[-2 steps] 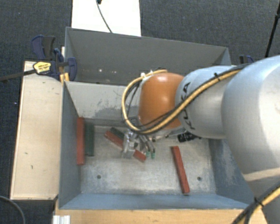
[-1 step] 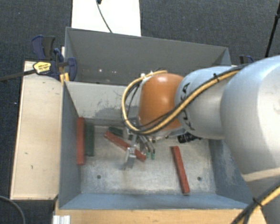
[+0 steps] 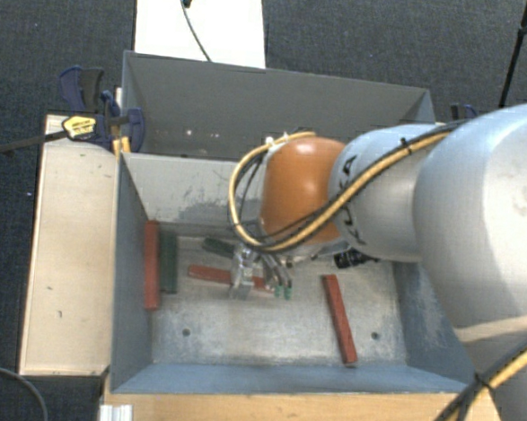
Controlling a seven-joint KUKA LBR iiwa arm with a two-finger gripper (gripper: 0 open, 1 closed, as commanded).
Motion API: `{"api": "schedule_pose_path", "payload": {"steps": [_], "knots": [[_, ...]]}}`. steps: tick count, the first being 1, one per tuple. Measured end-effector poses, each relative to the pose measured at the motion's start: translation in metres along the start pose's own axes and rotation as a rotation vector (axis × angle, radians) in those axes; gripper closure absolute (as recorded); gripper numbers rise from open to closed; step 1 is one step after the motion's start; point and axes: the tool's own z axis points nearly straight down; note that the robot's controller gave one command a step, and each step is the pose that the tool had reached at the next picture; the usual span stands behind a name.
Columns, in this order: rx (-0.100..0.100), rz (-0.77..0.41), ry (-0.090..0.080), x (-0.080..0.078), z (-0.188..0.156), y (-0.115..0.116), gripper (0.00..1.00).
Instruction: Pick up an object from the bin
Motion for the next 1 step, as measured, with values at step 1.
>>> {"api": "schedule_pose_path", "payload": {"steps": [1], "knots": [[0.001,0.001,0.002,0.0004,0.0009,-0.0005,0.0]]}}
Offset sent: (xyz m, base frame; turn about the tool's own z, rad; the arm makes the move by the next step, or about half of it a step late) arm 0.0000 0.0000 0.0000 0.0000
